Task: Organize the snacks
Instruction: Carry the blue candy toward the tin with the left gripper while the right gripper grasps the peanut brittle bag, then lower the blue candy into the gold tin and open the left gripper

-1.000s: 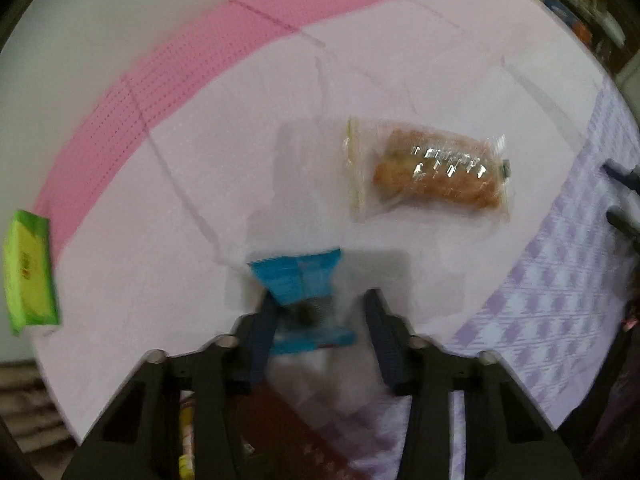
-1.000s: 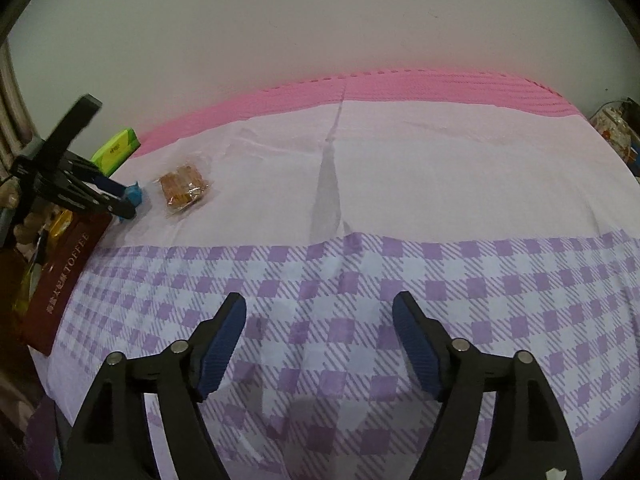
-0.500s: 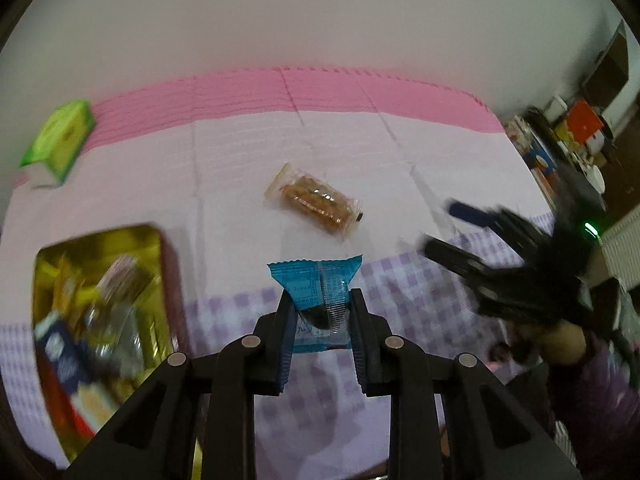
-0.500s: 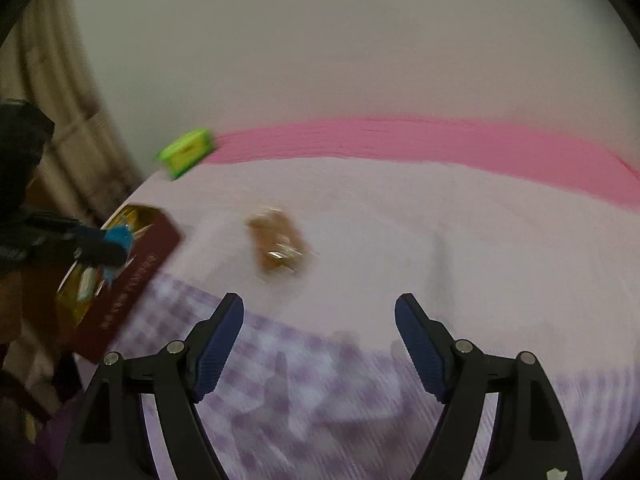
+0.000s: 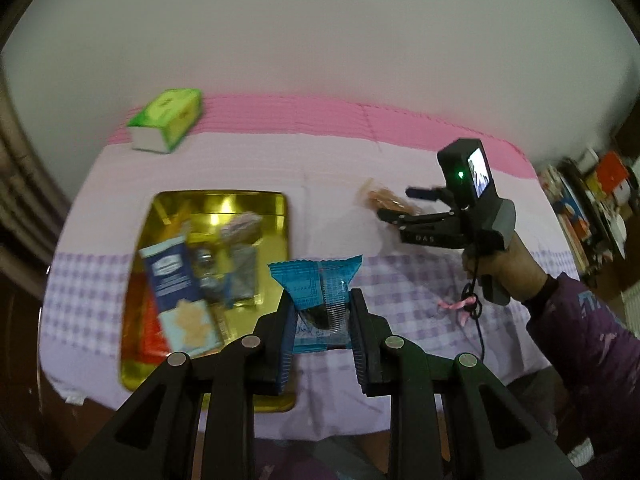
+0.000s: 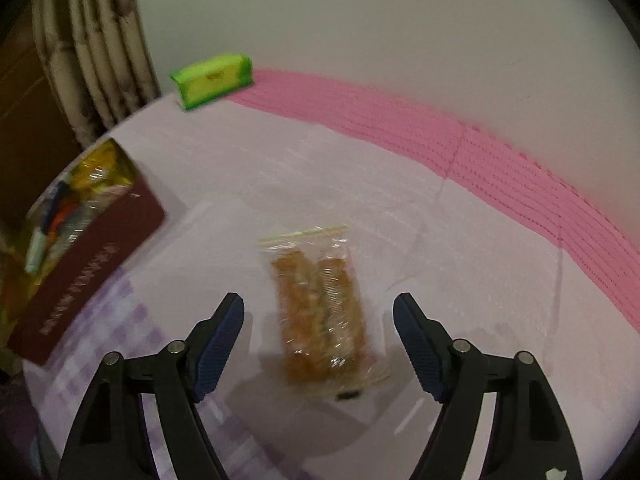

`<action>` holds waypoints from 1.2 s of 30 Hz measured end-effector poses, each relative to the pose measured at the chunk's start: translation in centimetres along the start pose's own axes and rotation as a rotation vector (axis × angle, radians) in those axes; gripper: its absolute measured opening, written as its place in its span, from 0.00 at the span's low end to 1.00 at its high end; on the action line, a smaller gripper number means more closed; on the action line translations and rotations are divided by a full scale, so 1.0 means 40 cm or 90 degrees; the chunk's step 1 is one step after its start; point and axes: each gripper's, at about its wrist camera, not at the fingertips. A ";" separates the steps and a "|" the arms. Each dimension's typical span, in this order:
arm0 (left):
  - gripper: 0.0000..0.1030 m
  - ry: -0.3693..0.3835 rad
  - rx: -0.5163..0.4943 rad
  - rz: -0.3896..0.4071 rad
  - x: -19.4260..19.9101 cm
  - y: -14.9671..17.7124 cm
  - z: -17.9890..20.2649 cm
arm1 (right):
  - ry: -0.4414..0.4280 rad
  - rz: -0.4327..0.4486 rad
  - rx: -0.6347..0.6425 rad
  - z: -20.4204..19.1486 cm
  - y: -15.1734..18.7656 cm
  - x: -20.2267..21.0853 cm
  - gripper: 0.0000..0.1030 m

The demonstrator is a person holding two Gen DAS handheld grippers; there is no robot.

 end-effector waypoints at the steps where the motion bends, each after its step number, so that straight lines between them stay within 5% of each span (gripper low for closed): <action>1: 0.25 -0.001 0.008 0.004 0.013 -0.001 -0.018 | -0.008 -0.015 -0.006 0.005 0.005 -0.007 0.38; 6: 0.25 -0.022 0.046 0.026 0.044 0.007 -0.086 | -0.025 -0.019 -0.037 -0.032 0.031 0.026 0.35; 12: 0.25 -0.021 0.095 0.030 0.031 0.007 -0.165 | -0.024 0.059 -0.119 -0.117 0.133 0.155 0.35; 21: 0.25 -0.024 0.070 0.010 -0.060 0.020 -0.163 | 0.050 0.069 -0.212 -0.092 0.223 0.175 0.35; 36: 0.26 -0.071 0.010 0.027 -0.134 0.041 -0.147 | 0.111 0.059 -0.216 -0.094 0.234 0.153 0.36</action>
Point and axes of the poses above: each gripper's, at about its wrist camera, not at the fingertips, and x roughly against the way its jaws point, z to its right, y to its underside, and after that the axes turned 15 degrees about x, right-handed
